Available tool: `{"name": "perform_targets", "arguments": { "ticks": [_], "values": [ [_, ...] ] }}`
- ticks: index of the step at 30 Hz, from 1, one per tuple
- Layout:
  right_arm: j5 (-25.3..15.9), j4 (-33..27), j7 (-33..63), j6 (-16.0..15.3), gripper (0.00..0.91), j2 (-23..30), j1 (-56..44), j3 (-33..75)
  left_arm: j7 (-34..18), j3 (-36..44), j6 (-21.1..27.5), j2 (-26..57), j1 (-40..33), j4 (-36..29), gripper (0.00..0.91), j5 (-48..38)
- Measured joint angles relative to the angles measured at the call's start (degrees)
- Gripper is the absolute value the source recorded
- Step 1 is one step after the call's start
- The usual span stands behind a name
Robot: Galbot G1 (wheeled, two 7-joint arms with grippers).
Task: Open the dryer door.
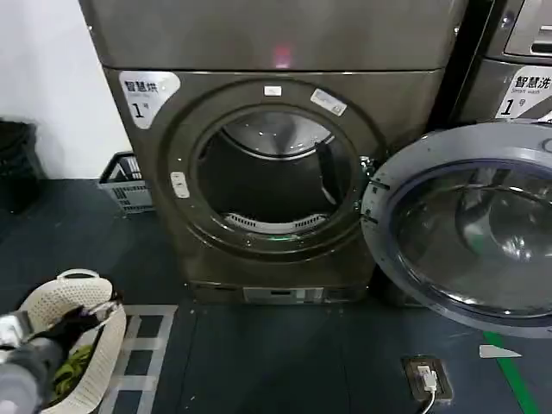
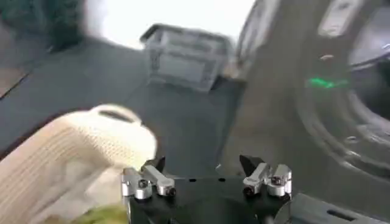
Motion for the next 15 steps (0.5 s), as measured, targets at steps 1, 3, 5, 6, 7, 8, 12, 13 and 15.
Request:
{"name": "perform_targets", "arguments": {
  "ticks": [1,3,5,6,7,8,12,13,15],
  "values": [
    [0.3,0.0,-0.1,0.6,0.907,0.2,-0.1,-0.2,-1.4,-0.3,0.0,0.7,-0.6,1.1,0.907,-3.7],
    [0.8,0.1,-0.3,1.0,0.907,0.5,-0.2,-0.5,-3.9,-0.6,-0.4,1.9,-1.8,3.8,0.907,-10.9],
    [1.3,0.1,-0.3,2.0,0.907,0.7,-0.3,-0.5,-5.8,-1.2,-0.8,2.8,-3.0,7.0,0.907,-16.0],
    [1.4,0.1,-0.3,2.3,0.907,0.7,-0.4,-0.5,-6.8,-1.7,-1.0,3.2,-3.6,8.6,0.907,-18.9],
    [1.5,-0.1,-0.3,2.4,0.907,0.7,-0.5,-0.4,-7.7,-2.1,-1.1,3.6,-4.0,10.0,0.907,-21.4],
    [1.6,-0.3,-0.3,2.6,0.907,0.7,-0.6,-0.2,-8.4,-2.7,-1.2,4.0,-4.4,11.5,0.907,-23.4],
    [1.8,-1.1,0.0,3.4,0.907,0.6,-0.9,0.2,-10.0,-3.9,-2.1,5.3,-5.8,17.0,0.907,-29.2],
    [1.8,-1.3,0.0,3.5,0.907,0.6,-0.9,0.2,-10.0,-3.9,-1.8,5.4,-6.2,18.4,0.907,-29.5],
    [1.8,-1.7,0.0,3.7,0.907,0.6,-1.0,0.3,-10.1,-4.1,-1.0,5.8,-7.4,21.2,0.907,-30.8]
  ]
}}
